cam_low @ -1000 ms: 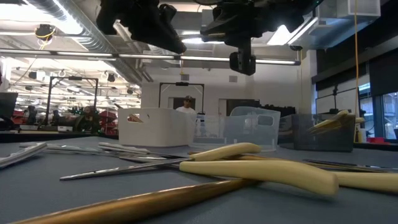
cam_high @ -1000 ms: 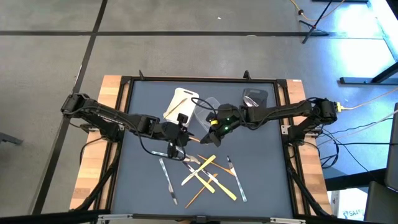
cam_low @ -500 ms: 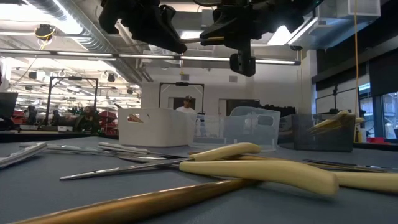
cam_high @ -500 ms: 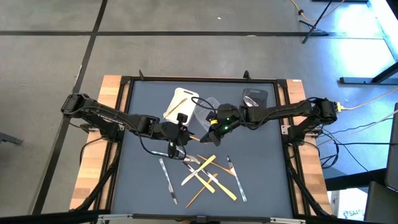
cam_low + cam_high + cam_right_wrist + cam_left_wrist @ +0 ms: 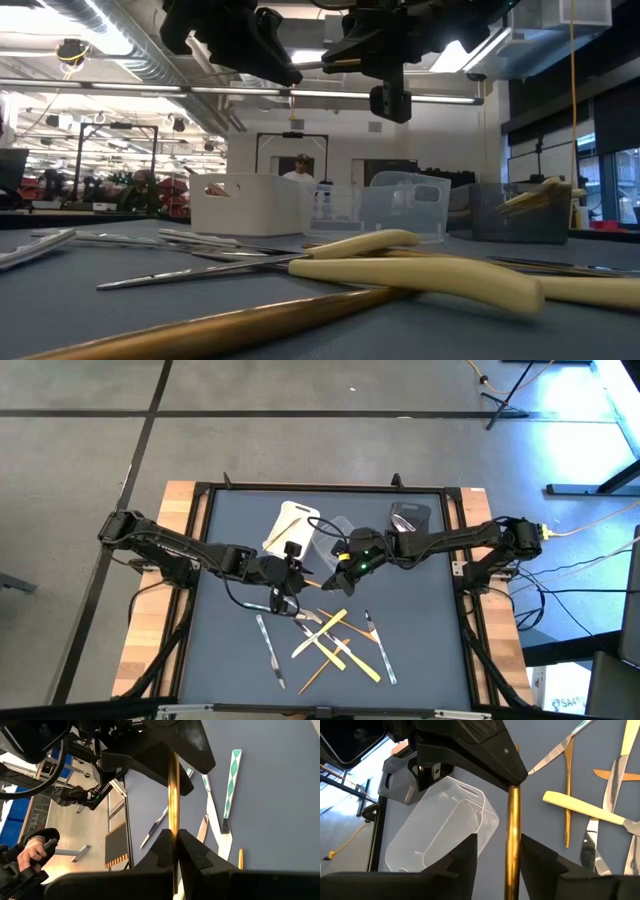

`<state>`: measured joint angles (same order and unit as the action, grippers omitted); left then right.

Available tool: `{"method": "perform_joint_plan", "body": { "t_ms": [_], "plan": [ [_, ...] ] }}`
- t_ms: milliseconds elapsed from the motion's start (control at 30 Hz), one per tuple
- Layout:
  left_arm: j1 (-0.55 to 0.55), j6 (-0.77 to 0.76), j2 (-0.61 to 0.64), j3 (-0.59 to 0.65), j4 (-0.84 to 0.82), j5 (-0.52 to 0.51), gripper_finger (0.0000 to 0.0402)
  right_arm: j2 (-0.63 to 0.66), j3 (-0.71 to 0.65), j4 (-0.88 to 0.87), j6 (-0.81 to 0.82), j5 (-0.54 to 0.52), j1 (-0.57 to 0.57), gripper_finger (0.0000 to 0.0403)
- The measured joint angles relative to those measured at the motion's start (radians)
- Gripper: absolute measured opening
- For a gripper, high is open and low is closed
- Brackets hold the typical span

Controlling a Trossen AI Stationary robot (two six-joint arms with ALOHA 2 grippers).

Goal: Sort silverware by color (type)
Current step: Put the gold knife into the white bin

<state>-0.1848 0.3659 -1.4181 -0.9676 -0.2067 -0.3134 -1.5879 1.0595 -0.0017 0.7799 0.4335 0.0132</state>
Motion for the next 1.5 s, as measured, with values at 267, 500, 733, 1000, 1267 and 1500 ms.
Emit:
{"method": "perform_joint_plan", "body": {
  "t_ms": [267, 500, 733, 1000, 1267, 1500],
  "plan": [
    [-0.023, 0.001, 0.025, 0.001, -0.004, -0.029, 0.0131, 0.000, 0.000, 0.000, 0.000, -0.023, 0.000, 0.0000],
    [-0.053, -0.014, 0.099, 0.002, -0.018, -0.075, 0.0131, 0.000, -0.001, 0.003, 0.000, -0.048, 0.000, 0.0000],
    [-0.079, -0.166, 0.215, 0.001, -0.047, -0.096, 0.0131, 0.000, -0.001, 0.008, -0.012, -0.128, 0.000, 0.0000],
    [-0.107, -0.591, 0.350, 0.001, -0.084, -0.095, 0.0131, 0.000, -0.001, 0.046, -0.062, -0.308, 0.000, 0.0000],
    [-0.131, -0.916, 0.362, 0.001, -0.117, -0.100, 0.0131, 0.000, -0.001, 0.147, -0.109, -0.391, 0.000, 0.0000],
    [-0.130, -1.124, 0.325, 0.001, -0.118, -0.281, 0.0131, 0.000, -0.001, 0.193, -0.164, -0.496, 0.000, 0.0000]
  ]
}}
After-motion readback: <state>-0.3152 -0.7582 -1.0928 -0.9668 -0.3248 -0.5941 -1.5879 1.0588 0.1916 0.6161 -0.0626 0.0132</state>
